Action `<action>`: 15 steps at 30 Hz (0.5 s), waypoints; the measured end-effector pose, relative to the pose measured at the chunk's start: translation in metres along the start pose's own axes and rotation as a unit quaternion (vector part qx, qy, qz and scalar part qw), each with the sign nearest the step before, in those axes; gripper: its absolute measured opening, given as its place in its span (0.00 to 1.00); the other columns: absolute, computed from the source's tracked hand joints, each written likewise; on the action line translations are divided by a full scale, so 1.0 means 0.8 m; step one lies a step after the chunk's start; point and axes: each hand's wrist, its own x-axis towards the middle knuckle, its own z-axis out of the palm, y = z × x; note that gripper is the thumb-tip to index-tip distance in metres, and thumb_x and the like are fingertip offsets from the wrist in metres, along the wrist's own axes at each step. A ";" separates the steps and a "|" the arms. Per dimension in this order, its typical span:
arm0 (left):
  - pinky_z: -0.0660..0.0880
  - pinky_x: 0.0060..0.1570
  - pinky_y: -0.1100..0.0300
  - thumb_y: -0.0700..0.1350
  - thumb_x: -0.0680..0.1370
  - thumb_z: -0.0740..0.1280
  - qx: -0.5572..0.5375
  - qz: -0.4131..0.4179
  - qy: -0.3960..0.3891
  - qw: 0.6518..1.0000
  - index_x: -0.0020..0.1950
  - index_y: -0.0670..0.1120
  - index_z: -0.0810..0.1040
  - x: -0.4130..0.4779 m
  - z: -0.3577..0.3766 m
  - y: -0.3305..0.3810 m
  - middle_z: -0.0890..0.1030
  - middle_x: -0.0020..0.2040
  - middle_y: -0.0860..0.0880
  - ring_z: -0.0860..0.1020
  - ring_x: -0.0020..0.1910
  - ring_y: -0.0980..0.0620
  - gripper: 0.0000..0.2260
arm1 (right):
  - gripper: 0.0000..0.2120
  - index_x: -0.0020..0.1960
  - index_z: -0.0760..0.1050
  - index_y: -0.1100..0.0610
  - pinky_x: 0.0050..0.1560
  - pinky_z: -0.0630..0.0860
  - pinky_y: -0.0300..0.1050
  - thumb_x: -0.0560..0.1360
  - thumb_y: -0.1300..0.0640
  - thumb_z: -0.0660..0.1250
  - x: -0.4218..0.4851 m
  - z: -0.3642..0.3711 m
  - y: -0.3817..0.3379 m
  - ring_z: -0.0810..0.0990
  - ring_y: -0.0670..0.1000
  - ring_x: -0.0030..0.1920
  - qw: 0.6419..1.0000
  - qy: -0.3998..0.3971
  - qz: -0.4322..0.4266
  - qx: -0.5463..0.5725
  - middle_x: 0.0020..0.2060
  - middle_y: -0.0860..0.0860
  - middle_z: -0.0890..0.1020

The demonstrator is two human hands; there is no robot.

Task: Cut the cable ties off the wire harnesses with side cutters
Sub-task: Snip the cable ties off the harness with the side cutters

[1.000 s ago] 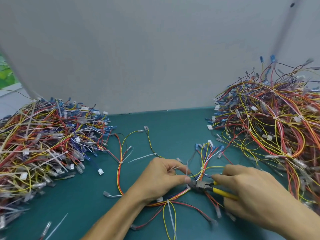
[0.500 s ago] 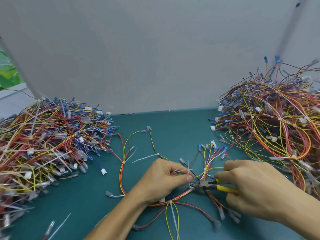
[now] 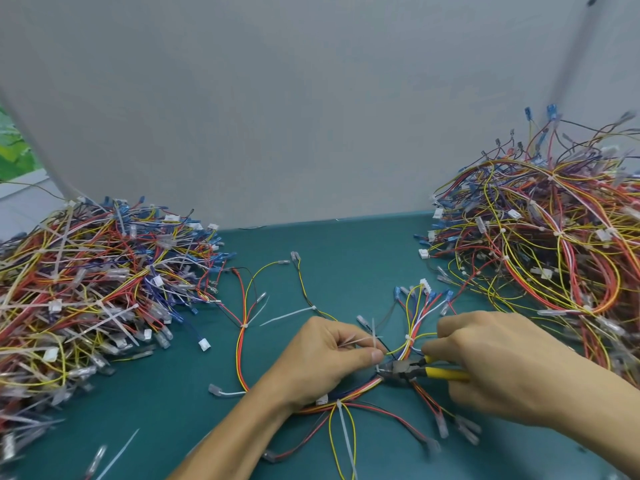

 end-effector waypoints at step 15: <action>0.57 0.21 0.73 0.42 0.78 0.68 0.003 0.007 0.012 1.000 0.40 0.40 0.79 -0.001 0.000 0.002 0.64 0.22 0.57 0.61 0.19 0.62 0.08 | 0.05 0.49 0.66 0.48 0.39 0.62 0.44 0.75 0.49 0.55 0.004 0.014 -0.006 0.76 0.55 0.49 1.000 -0.002 0.014 -0.021 0.41 0.46 0.65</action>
